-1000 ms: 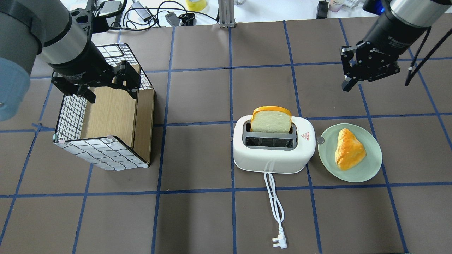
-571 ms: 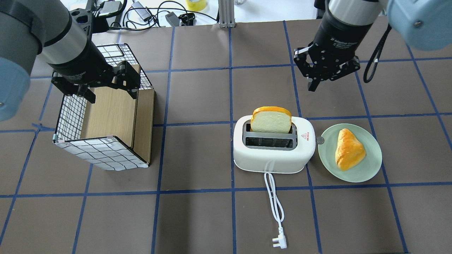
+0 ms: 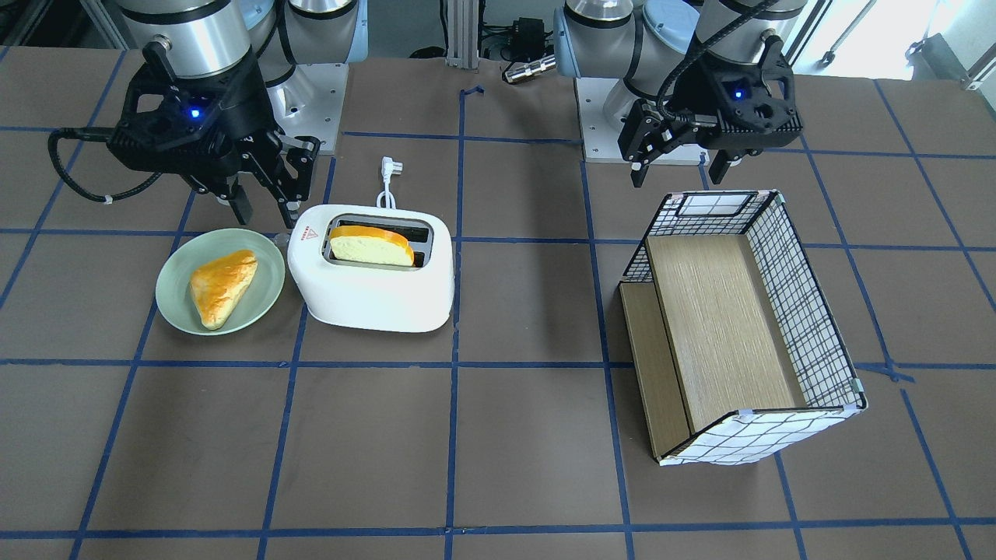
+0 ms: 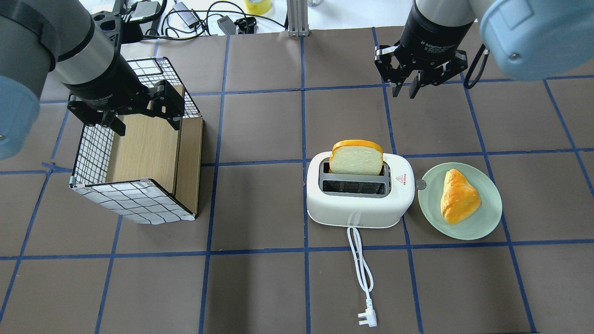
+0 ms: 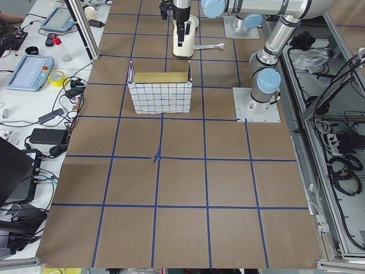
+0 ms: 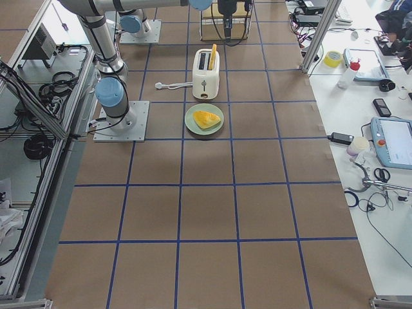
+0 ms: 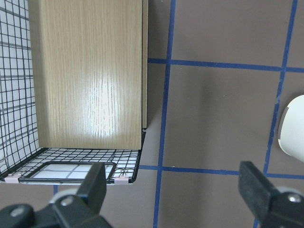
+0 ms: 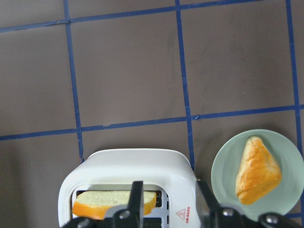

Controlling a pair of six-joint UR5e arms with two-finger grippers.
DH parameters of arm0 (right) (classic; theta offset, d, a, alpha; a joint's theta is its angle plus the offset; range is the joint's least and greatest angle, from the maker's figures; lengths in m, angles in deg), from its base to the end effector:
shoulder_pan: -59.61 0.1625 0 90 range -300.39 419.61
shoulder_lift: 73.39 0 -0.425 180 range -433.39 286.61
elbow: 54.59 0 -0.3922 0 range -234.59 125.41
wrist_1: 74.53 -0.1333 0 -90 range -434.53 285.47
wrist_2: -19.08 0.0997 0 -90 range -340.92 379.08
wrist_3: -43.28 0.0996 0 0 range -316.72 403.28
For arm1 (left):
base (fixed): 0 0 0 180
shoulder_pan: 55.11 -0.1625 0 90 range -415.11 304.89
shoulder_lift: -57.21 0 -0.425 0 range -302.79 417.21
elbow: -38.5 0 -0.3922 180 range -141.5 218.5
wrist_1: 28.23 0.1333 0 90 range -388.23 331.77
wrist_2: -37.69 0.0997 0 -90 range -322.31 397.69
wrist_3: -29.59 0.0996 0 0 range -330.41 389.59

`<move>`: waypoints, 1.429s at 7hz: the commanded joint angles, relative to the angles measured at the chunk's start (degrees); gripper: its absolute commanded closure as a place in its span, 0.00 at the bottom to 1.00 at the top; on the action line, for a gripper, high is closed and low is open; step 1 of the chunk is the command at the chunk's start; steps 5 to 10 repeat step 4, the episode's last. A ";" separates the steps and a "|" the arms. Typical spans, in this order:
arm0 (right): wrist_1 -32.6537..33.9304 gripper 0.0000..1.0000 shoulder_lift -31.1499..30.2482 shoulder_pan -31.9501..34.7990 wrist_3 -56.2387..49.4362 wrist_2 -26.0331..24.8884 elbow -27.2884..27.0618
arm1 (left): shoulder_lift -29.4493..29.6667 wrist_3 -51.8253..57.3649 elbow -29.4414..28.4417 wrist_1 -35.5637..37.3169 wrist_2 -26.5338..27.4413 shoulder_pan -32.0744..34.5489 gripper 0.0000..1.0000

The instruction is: Press toaster with right arm

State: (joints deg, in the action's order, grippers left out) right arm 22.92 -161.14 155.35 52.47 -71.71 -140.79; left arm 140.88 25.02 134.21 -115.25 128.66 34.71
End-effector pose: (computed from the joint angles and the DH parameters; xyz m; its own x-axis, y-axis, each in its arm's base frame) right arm 0.1836 -0.5070 0.5150 -0.9981 0.0603 -0.0115 0.0614 0.9858 -0.1566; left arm -0.1302 -0.4515 0.4960 -0.9964 -0.0837 -0.0118 -0.0828 0.9945 -0.0639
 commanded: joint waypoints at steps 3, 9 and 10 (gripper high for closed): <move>1.43 0.00 -0.05 -1.08 -3.28 -0.53 0.16 | 0.00 0.00 0.00 0.00 0.00 0.00 0.00; 1.34 0.00 -0.05 -0.99 -3.21 -0.44 0.07 | 0.00 0.00 0.00 0.00 0.00 0.00 0.00; 1.34 0.00 -0.05 -0.99 -3.21 -0.44 0.07 | 0.00 0.00 0.00 0.00 0.00 0.00 0.00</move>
